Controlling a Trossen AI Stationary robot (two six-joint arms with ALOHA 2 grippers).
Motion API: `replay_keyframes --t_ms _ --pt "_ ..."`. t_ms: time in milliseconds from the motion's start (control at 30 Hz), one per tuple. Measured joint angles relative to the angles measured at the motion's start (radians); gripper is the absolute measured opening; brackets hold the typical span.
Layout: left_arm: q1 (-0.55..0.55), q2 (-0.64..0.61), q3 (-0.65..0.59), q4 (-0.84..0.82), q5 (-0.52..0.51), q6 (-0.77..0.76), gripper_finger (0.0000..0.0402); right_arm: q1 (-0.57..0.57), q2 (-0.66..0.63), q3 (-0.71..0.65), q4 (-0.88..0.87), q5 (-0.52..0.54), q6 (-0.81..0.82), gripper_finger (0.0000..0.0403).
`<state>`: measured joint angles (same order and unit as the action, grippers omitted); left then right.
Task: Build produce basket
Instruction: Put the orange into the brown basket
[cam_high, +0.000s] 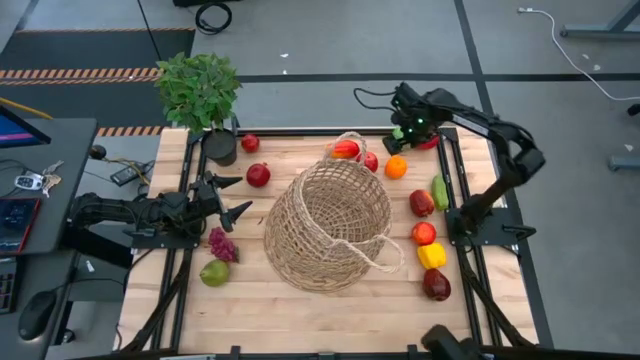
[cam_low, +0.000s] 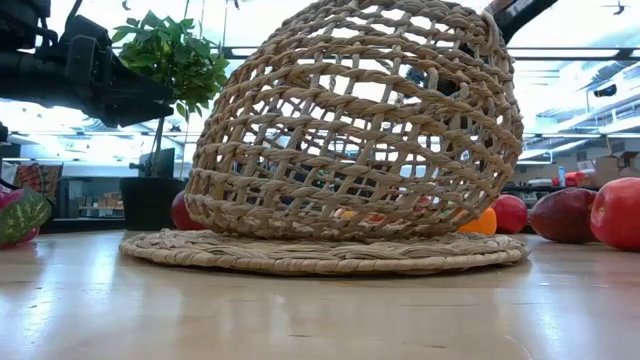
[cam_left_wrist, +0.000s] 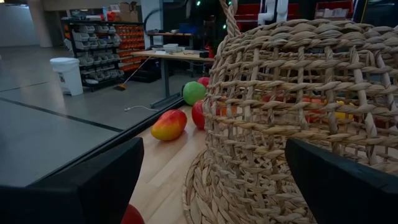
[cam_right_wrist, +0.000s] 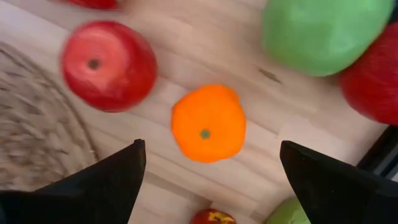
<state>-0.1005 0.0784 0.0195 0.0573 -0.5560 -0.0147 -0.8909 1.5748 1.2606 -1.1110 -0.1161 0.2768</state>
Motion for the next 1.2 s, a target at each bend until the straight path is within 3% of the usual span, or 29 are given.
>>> replay_keyframes --t_ms 1000,1200 --pt "0.0 0.0 0.0 0.0 0.0 0.0 0.0398 0.061 0.289 0.0 0.031 0.061 -0.131 0.0373" --pt "0.0 0.0 0.0 0.0 0.0 0.0 0.0398 0.077 0.319 0.002 0.021 0.064 -0.141 0.0356"
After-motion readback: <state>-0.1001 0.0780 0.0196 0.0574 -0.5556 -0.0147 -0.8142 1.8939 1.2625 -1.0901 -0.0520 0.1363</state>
